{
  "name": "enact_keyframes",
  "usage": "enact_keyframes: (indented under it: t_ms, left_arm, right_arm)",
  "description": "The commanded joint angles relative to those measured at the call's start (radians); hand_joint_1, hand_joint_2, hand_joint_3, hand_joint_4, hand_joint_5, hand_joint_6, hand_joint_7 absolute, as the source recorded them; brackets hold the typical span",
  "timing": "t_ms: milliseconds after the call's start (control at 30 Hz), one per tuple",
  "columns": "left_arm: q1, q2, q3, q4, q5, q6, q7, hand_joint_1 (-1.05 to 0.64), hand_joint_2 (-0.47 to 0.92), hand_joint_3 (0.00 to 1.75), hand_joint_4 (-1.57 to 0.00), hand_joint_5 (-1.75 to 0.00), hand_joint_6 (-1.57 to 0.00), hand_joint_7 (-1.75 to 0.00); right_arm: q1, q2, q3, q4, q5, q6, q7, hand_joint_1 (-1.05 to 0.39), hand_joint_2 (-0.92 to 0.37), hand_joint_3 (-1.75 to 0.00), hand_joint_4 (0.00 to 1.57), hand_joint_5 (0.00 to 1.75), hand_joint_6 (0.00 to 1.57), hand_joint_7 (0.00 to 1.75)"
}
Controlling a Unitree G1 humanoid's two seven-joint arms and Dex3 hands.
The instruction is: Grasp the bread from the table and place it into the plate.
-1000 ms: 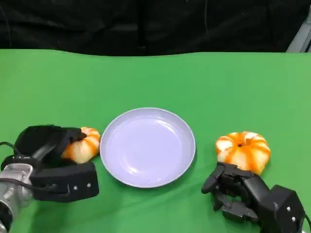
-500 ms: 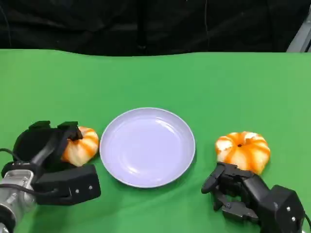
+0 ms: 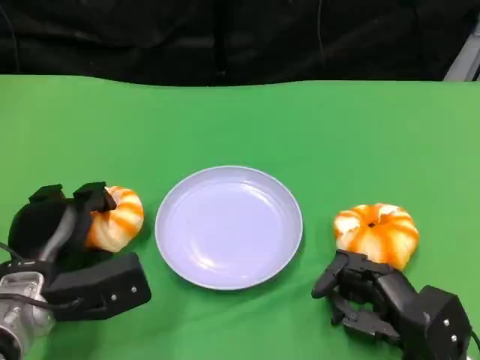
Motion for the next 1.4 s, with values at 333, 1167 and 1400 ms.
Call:
enact_keyframes:
  t_ms: [333, 1167, 1400]
  left_arm:
    - [0.010, 0.061, 0.032, -0.043, -0.011, -0.094, 0.081, -0.07, 0.86, 0.02, -0.59, -1.70, -0.82, -1.16]
    - [0.115, 0.058, 0.055, -0.321, 0.003, -0.234, 0.112, -0.02, 0.88, 0.02, -0.72, -1.53, -0.96, -0.92]
    - [0.154, 0.048, 0.041, -0.401, 0.009, -0.288, 0.047, -0.03, 0.92, 0.05, -0.78, -1.38, -1.06, -0.67]
  right_arm:
    - [0.008, -0.010, -0.004, 0.025, -0.003, 0.022, 0.007, 0.02, -0.90, -0.60, 0.68, 1.73, 0.72, 1.35]
    - [0.008, -0.013, -0.005, 0.035, -0.005, 0.009, 0.007, 0.04, -0.89, -0.62, 0.68, 1.73, 0.72, 1.34]
    - [0.011, -0.015, -0.003, 0.029, -0.009, 0.007, 0.005, 0.04, -0.89, -0.62, 0.67, 1.73, 0.71, 1.36]
